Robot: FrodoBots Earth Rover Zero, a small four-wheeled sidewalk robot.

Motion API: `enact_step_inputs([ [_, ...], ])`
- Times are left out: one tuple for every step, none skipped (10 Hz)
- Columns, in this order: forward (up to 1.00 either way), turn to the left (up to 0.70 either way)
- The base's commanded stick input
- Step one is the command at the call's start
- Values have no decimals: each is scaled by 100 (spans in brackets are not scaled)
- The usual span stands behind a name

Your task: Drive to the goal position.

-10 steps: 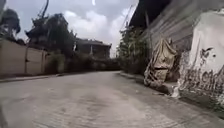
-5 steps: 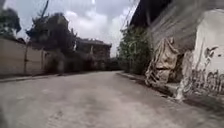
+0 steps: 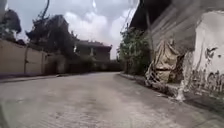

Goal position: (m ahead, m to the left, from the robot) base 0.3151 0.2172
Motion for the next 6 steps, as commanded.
enact_step_inputs([
  [50,1],
  [50,1],
  [50,1],
  [50,1],
  [50,1],
  [50,1],
])
